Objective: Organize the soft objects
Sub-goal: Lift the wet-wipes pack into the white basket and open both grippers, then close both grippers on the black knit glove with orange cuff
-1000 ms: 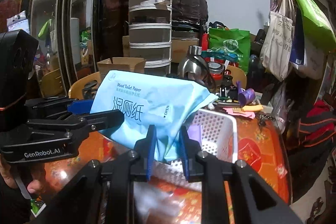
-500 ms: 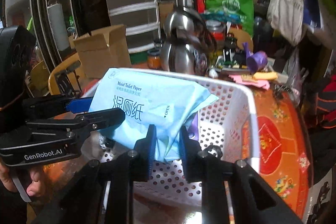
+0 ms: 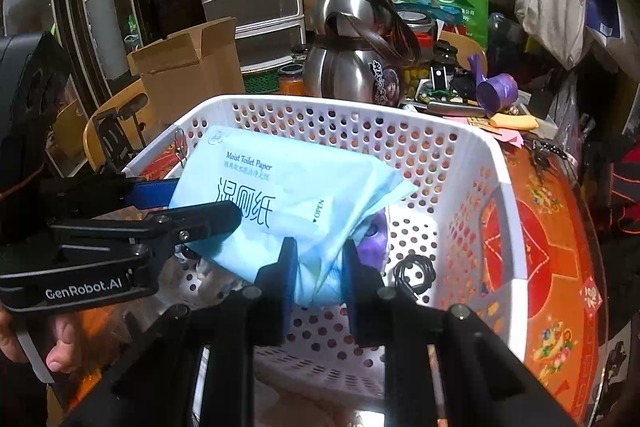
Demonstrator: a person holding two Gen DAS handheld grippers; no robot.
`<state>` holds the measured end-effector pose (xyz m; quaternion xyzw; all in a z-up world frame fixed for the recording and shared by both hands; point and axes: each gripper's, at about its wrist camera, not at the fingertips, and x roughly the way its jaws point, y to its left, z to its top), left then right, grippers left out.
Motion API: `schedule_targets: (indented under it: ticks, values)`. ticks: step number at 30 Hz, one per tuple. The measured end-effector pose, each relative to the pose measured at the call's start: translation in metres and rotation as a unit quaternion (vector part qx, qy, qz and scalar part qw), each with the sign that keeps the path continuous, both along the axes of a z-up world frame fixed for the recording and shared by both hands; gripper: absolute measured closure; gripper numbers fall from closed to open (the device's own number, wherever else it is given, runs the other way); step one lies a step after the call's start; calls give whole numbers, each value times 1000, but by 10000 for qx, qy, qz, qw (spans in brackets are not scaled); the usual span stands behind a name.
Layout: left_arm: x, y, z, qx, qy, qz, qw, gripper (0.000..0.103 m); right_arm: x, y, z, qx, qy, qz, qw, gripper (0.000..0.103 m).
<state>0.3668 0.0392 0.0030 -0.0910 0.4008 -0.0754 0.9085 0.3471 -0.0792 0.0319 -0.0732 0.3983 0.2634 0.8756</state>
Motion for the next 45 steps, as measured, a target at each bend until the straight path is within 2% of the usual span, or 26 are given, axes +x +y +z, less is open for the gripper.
schedule_targets:
  ticks: [4,5,6,7,8,9,10,11,18,22,24,27,31,34,35,39,42,45]
  values:
    - [-2,3,-2,-62,1,4,10000,57,-2,-2,-1,-159,-73,-154,9997,78]
    - [-5,5,0,-32,-22,44,10000,55,-2,-4,-2,-168,-41,-173,9997,73]
    - [-8,6,2,8,-42,70,10000,54,-2,-6,-1,-147,-20,-181,9997,59]
    - [-11,8,5,23,-101,77,9999,49,-4,-10,0,-89,-13,-215,9997,50]
    - [-15,11,8,19,-168,109,9998,40,-6,-17,4,-37,-72,-297,9995,34]
    - [-17,12,11,15,-215,147,9997,35,-9,-19,6,-13,-137,-332,9994,27]
    - [-21,15,15,4,-308,191,9993,27,-11,-23,10,33,-246,-379,9990,27]
    - [-26,17,19,-22,-401,203,9990,24,-14,-29,15,99,-344,-447,9984,27]
    - [-53,21,33,38,-545,387,9978,23,-22,-34,28,159,-439,-651,9968,26]
    - [-100,19,41,31,-662,351,9972,23,-49,-37,28,220,-272,-668,9972,26]
    - [-131,18,40,182,-697,421,9965,23,-73,-40,28,314,-352,-656,9967,26]
    - [-175,18,27,221,-644,435,9967,23,-117,-49,21,397,-436,-646,9962,19]
    - [-221,23,-13,119,-337,509,9981,23,-171,-57,-17,426,-236,-567,9972,19]
    - [-240,25,-45,184,-1,570,9982,23,-199,-60,-44,619,-4,-387,9973,19]
    - [-246,27,-56,138,92,592,9981,23,-205,-61,-51,678,31,-366,9970,21]
    - [-252,31,-81,27,346,538,9979,23,-220,-58,-67,688,131,-291,9971,40]
    - [-254,28,-91,25,392,449,9982,27,-222,-52,-75,695,267,-193,9970,49]
    - [-257,21,-96,194,342,422,9983,34,-225,-47,-82,664,353,-104,9971,54]
